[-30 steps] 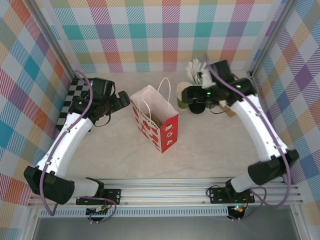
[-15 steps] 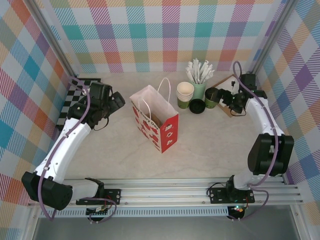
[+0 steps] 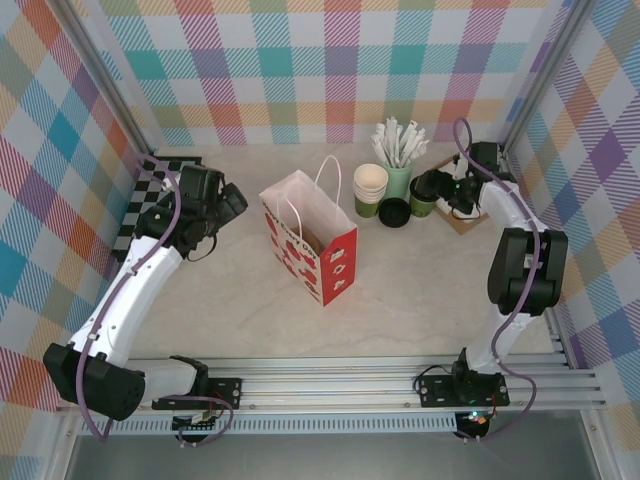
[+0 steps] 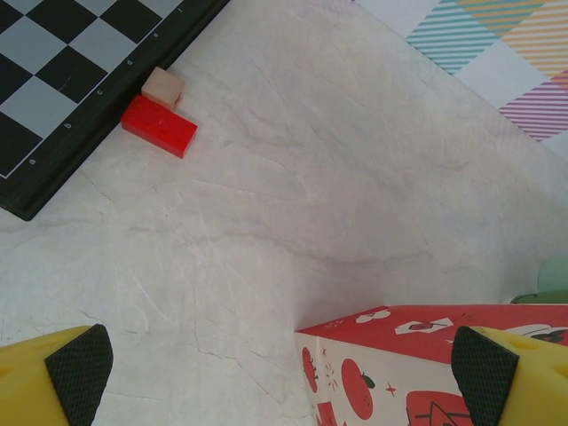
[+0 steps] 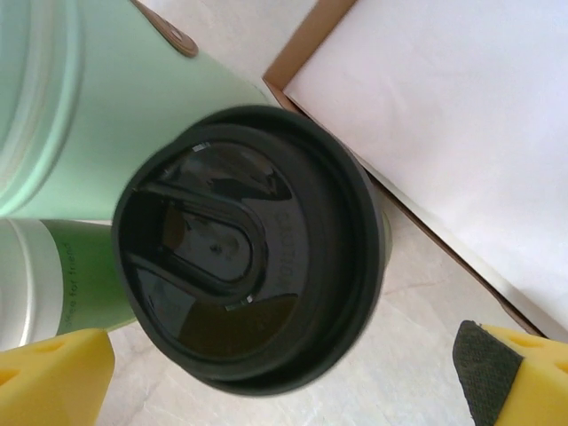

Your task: Pack the takeout coffee

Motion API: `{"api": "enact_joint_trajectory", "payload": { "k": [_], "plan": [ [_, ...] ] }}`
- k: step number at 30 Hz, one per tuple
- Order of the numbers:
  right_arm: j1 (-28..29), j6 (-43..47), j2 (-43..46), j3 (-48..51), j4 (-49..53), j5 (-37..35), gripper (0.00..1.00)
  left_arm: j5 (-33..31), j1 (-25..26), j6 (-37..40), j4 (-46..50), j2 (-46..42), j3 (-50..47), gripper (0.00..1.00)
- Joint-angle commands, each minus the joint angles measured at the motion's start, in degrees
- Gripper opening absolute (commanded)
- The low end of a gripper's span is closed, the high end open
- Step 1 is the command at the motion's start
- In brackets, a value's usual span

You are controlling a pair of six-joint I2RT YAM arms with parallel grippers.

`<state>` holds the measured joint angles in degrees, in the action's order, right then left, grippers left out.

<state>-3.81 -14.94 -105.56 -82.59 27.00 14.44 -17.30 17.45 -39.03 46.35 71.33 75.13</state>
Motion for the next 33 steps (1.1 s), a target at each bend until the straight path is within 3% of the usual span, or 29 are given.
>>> {"api": "enact_joint_trajectory", "payload": {
  "k": [1,21,31,33],
  "plan": [
    [-0.4,1.4,-1.0,-2.1,-3.2,3.5,1.0,-1.3,-0.8,-0.3,0.3,-0.8,-1.1,1.0],
    [-0.1,1.0,-6.5,-6.6,-1.9,5.0,1.0,-2.5,-0.8,0.8,1.1,-1.9,-1.2,1.0],
    [0.7,0.2,-8.6,-8.3,0.2,1.8,1.0,-2.7,-0.8,1.0,1.2,-2.0,-1.5,1.0],
    [0.7,-0.3,-8.4,-8.1,0.3,1.6,0.96,-2.8,-0.8,0.9,1.2,-2.0,-1.6,1.0]
  ]
}}
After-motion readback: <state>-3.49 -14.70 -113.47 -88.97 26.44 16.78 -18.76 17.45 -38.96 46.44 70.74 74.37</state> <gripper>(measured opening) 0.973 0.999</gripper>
